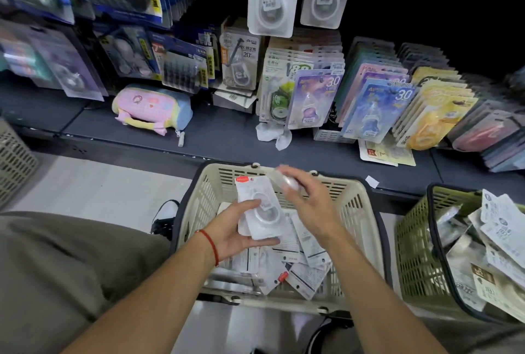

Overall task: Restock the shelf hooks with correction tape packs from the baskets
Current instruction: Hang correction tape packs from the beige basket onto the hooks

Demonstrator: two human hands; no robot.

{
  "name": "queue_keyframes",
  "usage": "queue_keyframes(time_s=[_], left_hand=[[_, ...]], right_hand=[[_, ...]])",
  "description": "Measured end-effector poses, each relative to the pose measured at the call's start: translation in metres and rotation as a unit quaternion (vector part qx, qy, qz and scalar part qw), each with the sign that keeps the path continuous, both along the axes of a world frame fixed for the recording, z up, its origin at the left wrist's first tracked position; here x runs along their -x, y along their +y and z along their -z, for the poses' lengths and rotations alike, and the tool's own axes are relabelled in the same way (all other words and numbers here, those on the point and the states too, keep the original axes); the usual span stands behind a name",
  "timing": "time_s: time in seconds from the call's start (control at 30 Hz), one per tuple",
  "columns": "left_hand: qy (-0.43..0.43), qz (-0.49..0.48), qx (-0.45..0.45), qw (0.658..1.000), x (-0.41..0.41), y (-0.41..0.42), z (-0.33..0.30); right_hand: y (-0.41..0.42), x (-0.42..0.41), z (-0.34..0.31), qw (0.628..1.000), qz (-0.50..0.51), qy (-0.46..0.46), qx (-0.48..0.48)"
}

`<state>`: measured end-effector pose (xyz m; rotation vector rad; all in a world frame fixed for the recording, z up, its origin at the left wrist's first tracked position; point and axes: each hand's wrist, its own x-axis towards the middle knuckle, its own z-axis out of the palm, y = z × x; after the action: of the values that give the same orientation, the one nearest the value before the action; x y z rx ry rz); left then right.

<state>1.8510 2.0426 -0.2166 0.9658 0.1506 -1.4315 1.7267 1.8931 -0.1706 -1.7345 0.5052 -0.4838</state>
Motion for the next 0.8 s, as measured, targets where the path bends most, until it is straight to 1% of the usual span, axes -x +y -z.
queue_keyframes(time_s=[0.1, 0.17, 0.2, 0.23, 0.3, 0.4, 0.47, 0.53, 0.6, 0.67, 0.7, 0.73, 0.8], left_hand=[[0.059, -0.027, 0.051, 0.997, -0.005, 0.003, -0.006], [0.072, -0.039, 0.059, 0.995, -0.007, 0.006, -0.006], [0.064, -0.036, 0.061, 0.995, -0.007, 0.007, -0.007], [0.046, -0.028, 0.064, 0.997, -0.007, 0.008, -0.008], [-0.015, -0.009, 0.063, 0.998, -0.004, 0.007, -0.011], [-0.104, -0.014, 0.057, 0.993, -0.001, 0.003, -0.017], [-0.112, -0.039, 0.067, 0.991, -0.001, -0.003, -0.026], [-0.112, -0.063, 0.074, 0.989, -0.003, -0.008, -0.04], [-0.141, -0.069, 0.086, 0.984, -0.007, -0.015, -0.057], [-0.196, -0.067, 0.103, 0.973, -0.012, -0.023, -0.078], [-0.227, -0.063, 0.108, 0.966, -0.014, -0.027, -0.091], [-0.257, -0.058, 0.113, 0.958, -0.017, -0.031, -0.104], [-0.306, -0.053, 0.124, 0.942, -0.023, -0.039, -0.13]], right_hand=[[0.015, 0.0, 0.01, 0.998, -0.052, 0.015, -0.042], [0.019, 0.0, 0.013, 0.997, -0.054, 0.011, -0.06], [0.019, -0.002, 0.013, 0.997, -0.05, 0.009, -0.063], [0.019, -0.003, 0.012, 0.997, -0.046, 0.008, -0.067], [0.018, -0.007, 0.007, 0.996, -0.04, 0.005, -0.085], [0.015, -0.011, -0.003, 0.994, -0.037, -0.011, -0.099], [0.011, -0.014, -0.012, 0.995, -0.024, -0.027, -0.098], [0.002, -0.017, -0.026, 0.995, 0.013, -0.035, -0.092], [-0.012, -0.02, -0.044, 0.998, 0.038, 0.005, -0.046], [-0.026, -0.021, -0.067, 0.997, 0.003, 0.079, 0.014], [-0.032, -0.02, -0.078, 0.994, -0.032, 0.104, 0.019], [-0.037, -0.02, -0.089, 0.992, -0.064, 0.112, 0.011], [-0.044, -0.022, -0.111, 0.991, -0.096, 0.093, 0.01]])
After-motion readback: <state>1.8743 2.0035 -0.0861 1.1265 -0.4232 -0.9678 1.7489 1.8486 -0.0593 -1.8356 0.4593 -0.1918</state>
